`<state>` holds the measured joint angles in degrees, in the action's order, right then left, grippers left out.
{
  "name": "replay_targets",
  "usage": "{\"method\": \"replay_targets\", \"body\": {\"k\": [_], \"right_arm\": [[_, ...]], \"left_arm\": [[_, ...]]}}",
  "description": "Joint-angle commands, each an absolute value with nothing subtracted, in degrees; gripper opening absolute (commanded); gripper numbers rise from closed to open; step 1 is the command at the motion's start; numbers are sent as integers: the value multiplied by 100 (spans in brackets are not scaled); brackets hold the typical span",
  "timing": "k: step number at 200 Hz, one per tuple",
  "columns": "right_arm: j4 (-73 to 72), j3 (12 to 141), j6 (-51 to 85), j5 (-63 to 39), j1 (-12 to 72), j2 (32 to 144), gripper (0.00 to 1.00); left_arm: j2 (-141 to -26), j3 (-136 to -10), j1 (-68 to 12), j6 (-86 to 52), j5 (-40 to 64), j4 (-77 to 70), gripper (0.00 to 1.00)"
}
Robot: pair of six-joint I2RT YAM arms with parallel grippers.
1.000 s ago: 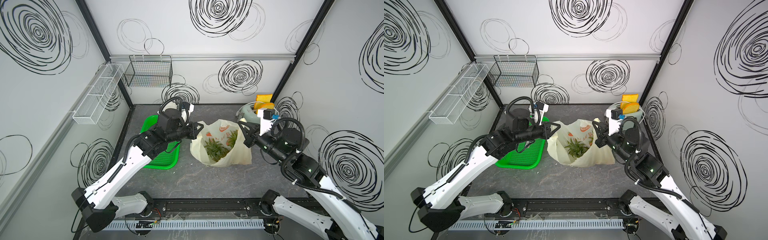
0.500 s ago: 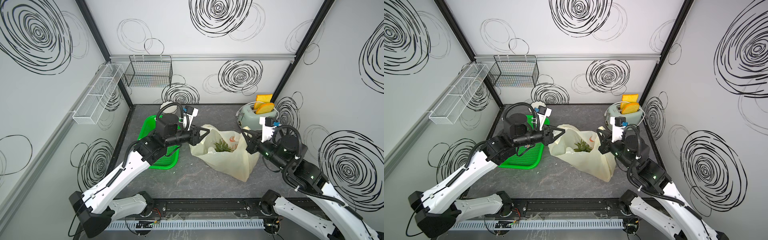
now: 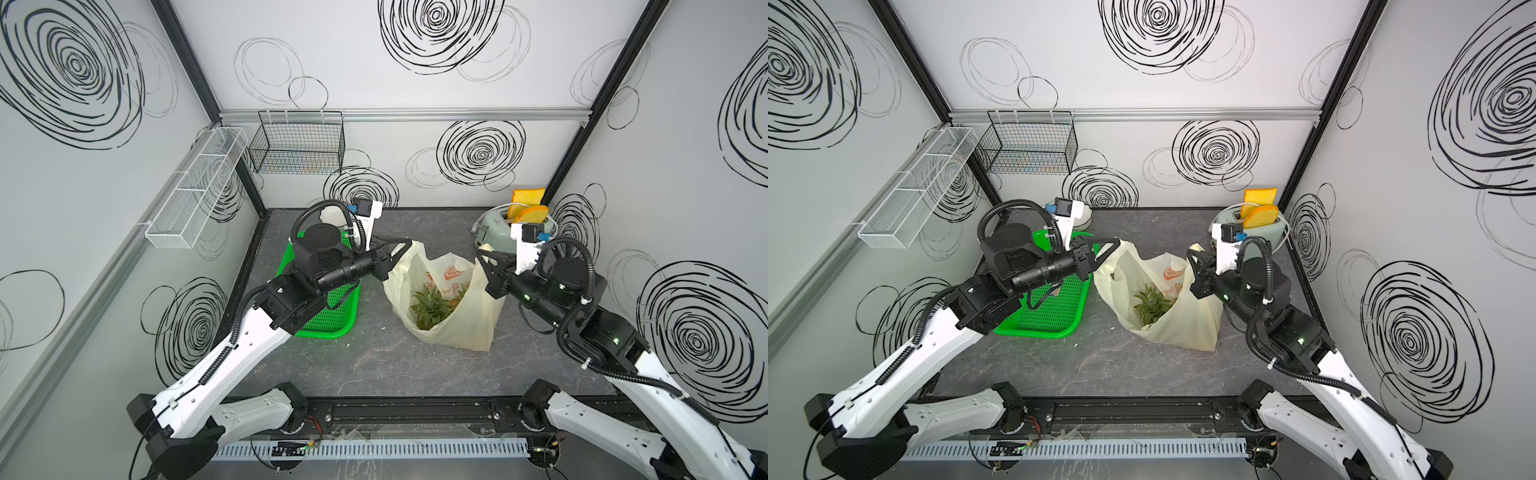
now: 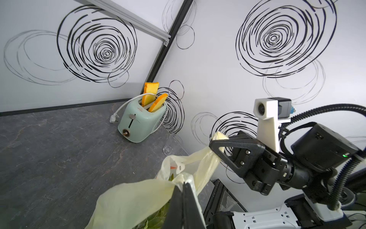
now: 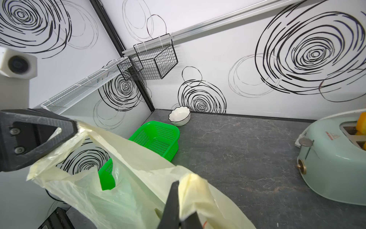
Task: Place the pineapple into a plastic bag & tie a knot
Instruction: Adjust the plastic bag at the center of the board.
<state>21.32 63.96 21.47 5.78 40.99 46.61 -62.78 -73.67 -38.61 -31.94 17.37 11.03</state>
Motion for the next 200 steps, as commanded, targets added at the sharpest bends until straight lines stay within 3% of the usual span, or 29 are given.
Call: {"method": "replay_targets", "body": {"k": [1, 32, 76, 86, 109, 115, 124, 131, 148, 164, 200], "right_arm": [[1416, 6806, 1864, 437, 4087, 4924, 0], [1343, 7112, 1569, 176, 4018, 5344, 0], [1414, 6552, 1768, -62, 3905, 5149, 0], [1409, 6436, 1817, -107, 3883, 5087, 0], [1478, 6518, 1747, -312, 3795, 5155, 0], [1543, 6607, 1705, -369, 3768, 5210, 0], [1648, 6747, 1640, -461, 3737, 5305, 0], [1704, 6825, 1593, -532, 3712, 5356, 0], [1739, 6911, 1571, -621, 3670, 5405, 0], [1713, 6951, 1584, -732, 3643, 5428, 0], [1787, 7173, 1524, -1196, 3603, 5621, 0]], "left_arm": [[-5931, -7739, -3805, -3225, 1264, 555, 0], [-5773, -7567, -3796, -3172, 986, 546, 0], [-5375, -6835, -3797, -3272, 830, 837, 0], [-5258, -6667, -3788, -3195, 773, 886, 16], [-4964, -6199, -3705, -2930, 677, 834, 28], [-4898, -6104, -3635, -2749, 693, 842, 38], [-4775, -5937, -3475, -2485, 606, 880, 64], [-4656, -5799, -3241, -2287, 553, 859, 77], [-4341, -5551, -2529, -1926, 1208, 592, 100], [-4155, -5528, -1914, -1534, 2235, 501, 97], [-3869, -5909, -1622, -122, 2800, 1340, 97]]}}
